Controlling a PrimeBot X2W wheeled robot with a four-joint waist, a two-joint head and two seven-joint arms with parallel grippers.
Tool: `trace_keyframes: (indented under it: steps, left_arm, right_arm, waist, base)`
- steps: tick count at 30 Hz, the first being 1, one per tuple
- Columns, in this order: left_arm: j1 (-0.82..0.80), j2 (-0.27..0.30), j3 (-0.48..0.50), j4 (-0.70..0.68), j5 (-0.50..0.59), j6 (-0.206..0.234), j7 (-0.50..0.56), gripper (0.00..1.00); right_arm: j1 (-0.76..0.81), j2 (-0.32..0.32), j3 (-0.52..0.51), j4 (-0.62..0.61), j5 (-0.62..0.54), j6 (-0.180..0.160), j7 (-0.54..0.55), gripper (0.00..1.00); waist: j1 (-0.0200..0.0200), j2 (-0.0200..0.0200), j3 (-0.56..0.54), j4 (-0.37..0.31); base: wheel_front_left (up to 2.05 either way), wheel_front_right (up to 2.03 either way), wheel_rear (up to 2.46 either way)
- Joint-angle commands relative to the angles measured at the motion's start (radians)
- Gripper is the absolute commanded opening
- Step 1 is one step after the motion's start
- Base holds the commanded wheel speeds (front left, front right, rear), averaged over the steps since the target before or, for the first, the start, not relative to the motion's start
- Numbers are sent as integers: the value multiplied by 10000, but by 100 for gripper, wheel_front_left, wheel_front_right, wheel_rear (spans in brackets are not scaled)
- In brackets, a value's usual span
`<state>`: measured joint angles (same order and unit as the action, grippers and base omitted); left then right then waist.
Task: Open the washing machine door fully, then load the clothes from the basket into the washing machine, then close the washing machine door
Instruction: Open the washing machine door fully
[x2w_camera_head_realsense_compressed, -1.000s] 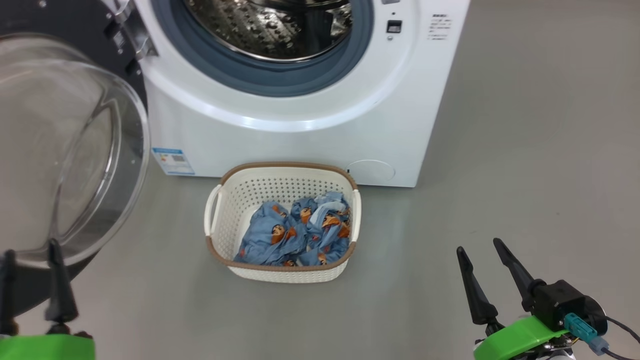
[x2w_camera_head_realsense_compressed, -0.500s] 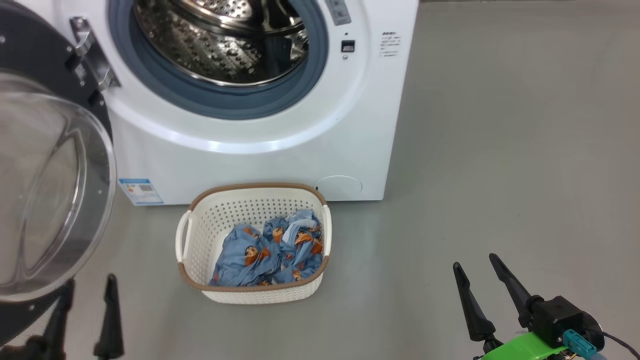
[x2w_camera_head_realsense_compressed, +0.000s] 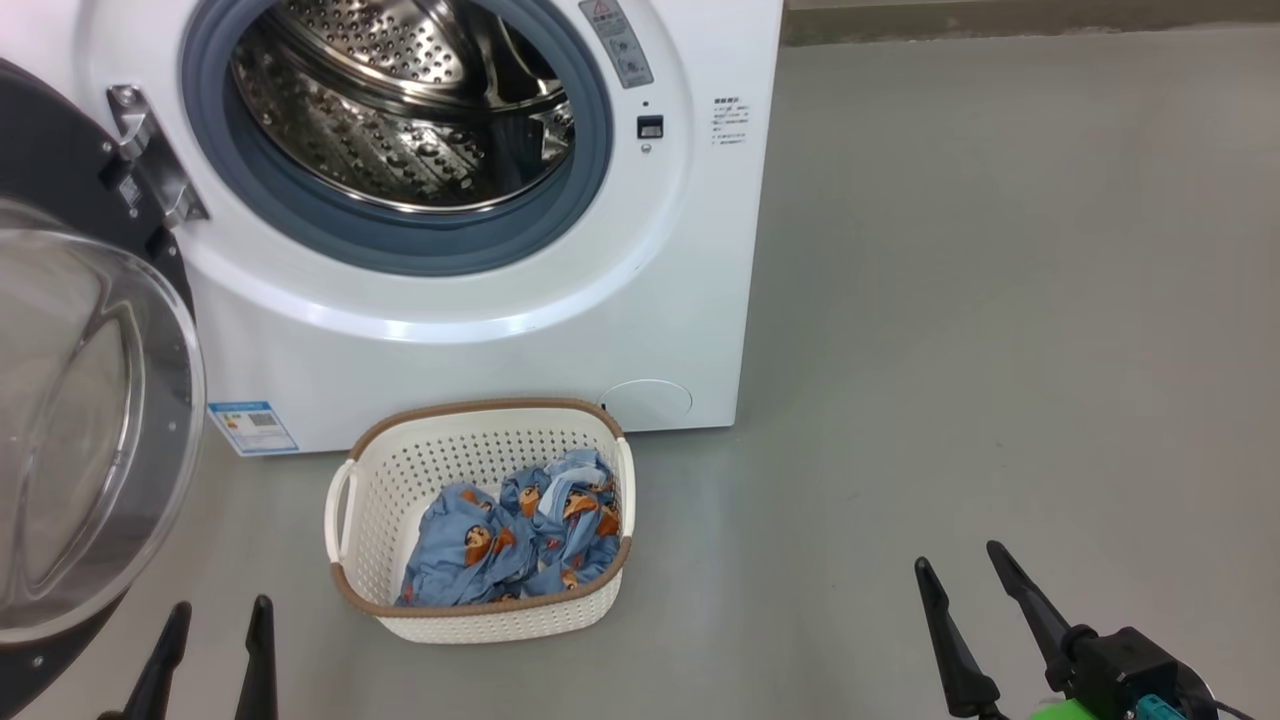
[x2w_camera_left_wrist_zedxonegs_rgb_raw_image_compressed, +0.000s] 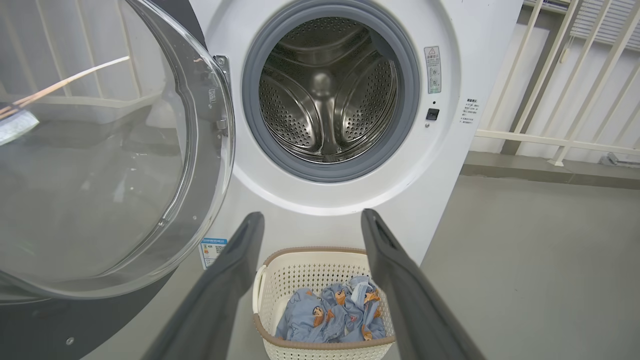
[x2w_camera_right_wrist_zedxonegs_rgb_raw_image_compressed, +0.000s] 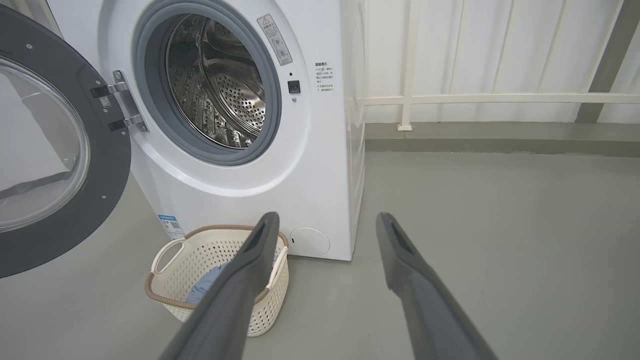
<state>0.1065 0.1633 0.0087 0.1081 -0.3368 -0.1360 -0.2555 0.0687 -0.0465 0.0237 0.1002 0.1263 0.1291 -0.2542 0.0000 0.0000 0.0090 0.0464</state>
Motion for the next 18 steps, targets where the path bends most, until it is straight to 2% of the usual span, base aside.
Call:
trace_keyframes:
  steps: [1, 18]
  left_arm:
    - [-145, 182, 335, -281, 72, 53, -63, 100]
    - [217, 18, 577, -355, 271, 53, -63, 100]
  right_arm:
    - [-60, -37, 251, -298, 53, 16, -76, 100]
    - [26, -37, 45, -397, -31, 16, -76, 100]
  waist:
    - [0, 0, -60, -64]
    - [0, 0, -177, -193]
  base:
    - [0, 0, 0]
    - [0, 0, 0]
